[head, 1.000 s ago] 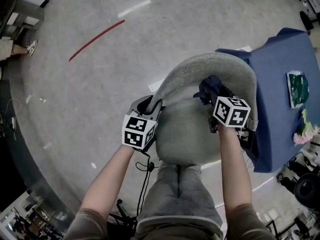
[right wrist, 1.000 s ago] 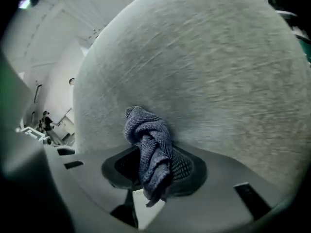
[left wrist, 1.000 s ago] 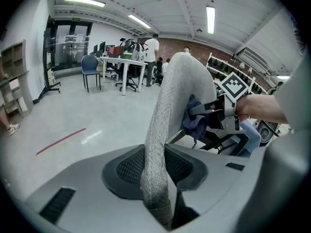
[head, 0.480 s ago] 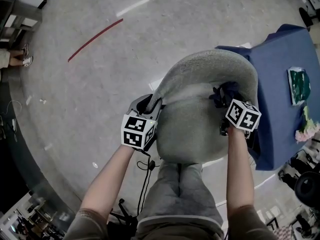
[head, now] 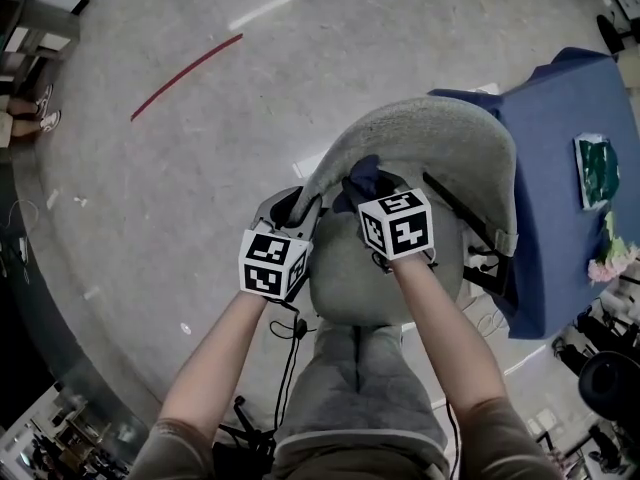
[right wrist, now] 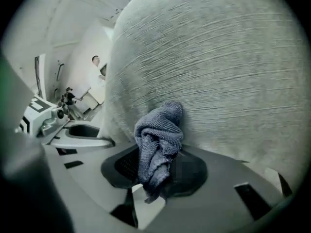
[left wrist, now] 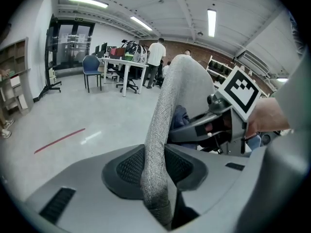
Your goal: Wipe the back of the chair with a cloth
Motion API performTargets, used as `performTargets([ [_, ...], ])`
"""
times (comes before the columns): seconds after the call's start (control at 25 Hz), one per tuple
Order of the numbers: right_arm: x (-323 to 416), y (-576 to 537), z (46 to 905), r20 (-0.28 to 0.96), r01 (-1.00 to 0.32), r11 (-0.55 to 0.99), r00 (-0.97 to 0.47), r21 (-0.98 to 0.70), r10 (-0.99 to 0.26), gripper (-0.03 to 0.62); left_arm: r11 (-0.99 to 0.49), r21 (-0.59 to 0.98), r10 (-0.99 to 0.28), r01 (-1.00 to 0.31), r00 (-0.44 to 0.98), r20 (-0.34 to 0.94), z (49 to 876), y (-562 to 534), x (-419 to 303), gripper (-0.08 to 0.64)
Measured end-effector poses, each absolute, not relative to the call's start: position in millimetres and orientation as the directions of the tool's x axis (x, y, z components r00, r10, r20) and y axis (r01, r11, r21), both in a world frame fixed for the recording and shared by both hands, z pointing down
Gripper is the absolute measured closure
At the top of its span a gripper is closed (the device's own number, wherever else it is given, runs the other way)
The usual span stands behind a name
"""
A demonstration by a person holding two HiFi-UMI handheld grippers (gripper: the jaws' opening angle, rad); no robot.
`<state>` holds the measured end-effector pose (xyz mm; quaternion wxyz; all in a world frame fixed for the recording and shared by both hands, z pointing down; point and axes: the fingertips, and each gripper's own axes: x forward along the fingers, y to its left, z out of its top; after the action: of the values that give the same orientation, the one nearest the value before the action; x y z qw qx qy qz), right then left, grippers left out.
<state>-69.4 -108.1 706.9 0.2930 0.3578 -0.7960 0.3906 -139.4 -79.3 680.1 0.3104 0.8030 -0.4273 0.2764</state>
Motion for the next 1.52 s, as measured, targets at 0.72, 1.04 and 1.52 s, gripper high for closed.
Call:
performTargets([
  [0.72,27.0,-136.1,738.9,0.776,-0.865,0.208,-0.501,-0.456,-0.383,0.449,-0.444,0.263,-0.518,-0.856,0.485,0.704,678.3,-80.1,-141.3,0.431],
  [1.04,145.2,-115.0,734.6,0.810,-0.934,-0.017,-0.301,-0.358,-0.503,0.453,-0.435,0.250,-0.504,-0.865,0.464,0.729,682.6,-78.1,-141.2,0.430],
  [1.52,203.9,-72.0,689.9,0.834,-0.953,-0.092,-0.203,-0.288,-0.513,0.454,-0.346,0.149,-0.534,-0.926,0.326,0.780,666.4,-71.5,-145.2,0.419],
])
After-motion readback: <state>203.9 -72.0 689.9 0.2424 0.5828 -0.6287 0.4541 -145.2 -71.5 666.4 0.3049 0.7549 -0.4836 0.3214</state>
